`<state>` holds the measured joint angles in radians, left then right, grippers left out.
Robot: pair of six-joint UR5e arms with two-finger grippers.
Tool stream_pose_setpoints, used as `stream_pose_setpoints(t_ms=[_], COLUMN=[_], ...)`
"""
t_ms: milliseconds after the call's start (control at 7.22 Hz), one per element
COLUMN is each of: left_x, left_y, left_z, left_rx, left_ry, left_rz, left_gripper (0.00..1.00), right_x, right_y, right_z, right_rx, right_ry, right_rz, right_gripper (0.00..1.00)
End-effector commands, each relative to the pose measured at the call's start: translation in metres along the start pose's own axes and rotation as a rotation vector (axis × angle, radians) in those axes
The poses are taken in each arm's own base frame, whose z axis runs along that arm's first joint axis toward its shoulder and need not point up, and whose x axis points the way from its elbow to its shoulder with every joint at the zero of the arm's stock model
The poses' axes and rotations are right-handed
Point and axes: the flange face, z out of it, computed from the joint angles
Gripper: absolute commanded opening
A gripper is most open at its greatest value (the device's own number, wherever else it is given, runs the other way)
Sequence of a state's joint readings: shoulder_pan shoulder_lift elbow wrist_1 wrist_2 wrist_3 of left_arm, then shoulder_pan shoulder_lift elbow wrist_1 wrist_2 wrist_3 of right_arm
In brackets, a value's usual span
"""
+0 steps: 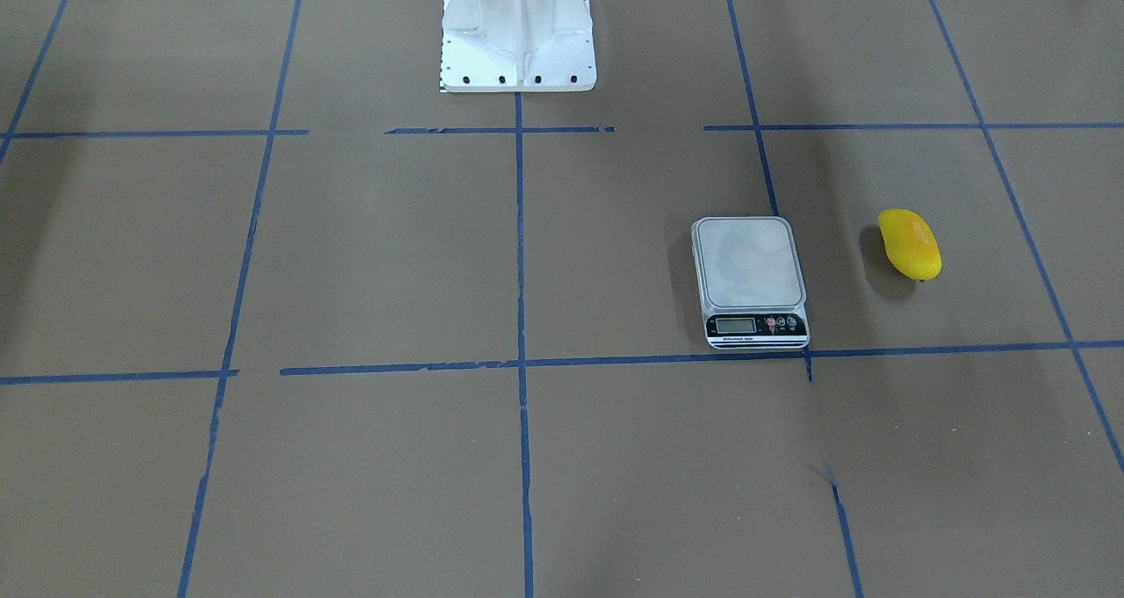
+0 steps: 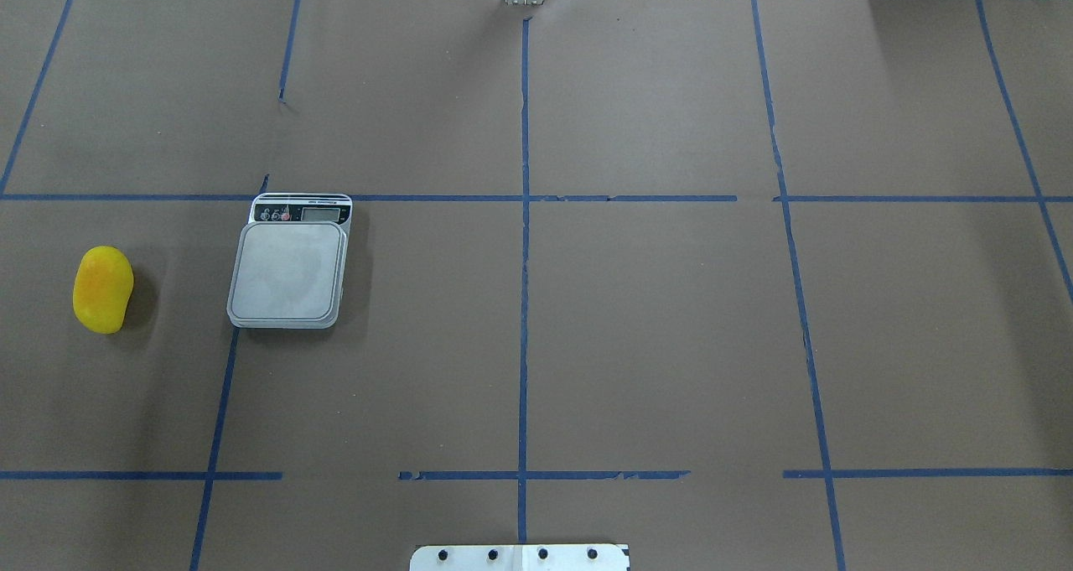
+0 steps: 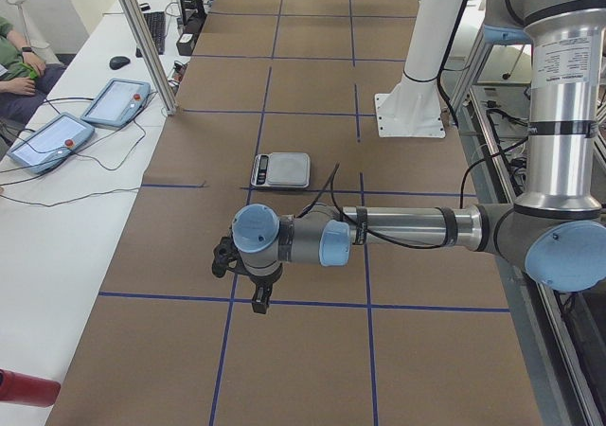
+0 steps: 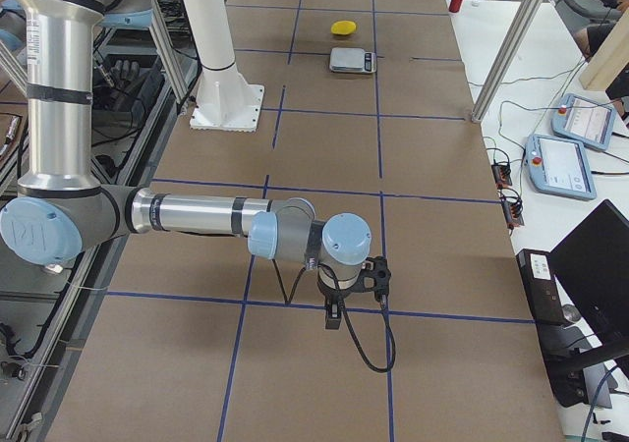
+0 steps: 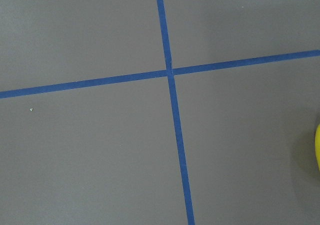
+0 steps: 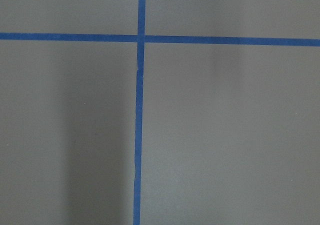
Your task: Weigh mango
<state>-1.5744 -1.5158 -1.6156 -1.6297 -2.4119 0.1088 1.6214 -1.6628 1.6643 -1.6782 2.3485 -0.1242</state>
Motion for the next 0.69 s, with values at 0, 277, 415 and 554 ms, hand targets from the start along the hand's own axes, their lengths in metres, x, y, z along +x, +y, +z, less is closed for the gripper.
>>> stream_pose_setpoints(t_ms=[0, 277, 415, 554], left_x=[-0.001, 0.001, 0.003, 0.012], left_y=[0.001, 0.000, -0.004, -0.013], left_z=[0.000, -0.002, -0.005, -0.015], left_rx=[0.001, 0.006, 0.012, 0.034], left_ry=[-0.001, -0.003, -0.008, -0.016], left_rz=[0.000, 0.002, 0.007, -0.002], left_gripper=[1.00, 1.00, 1.00, 1.00], right_x=[0.000, 0.000, 0.000, 0.000], right_y=[0.000, 0.000, 0.000, 0.000], right_z=[0.000, 0.000, 0.000, 0.000], right_rx=[0.000, 0.001, 0.000, 0.000], right_ry=[0.000, 0.000, 0.000, 0.000], right_rz=[0.000, -0.001, 0.000, 0.000], right_gripper=[1.00, 1.00, 1.00, 1.00])
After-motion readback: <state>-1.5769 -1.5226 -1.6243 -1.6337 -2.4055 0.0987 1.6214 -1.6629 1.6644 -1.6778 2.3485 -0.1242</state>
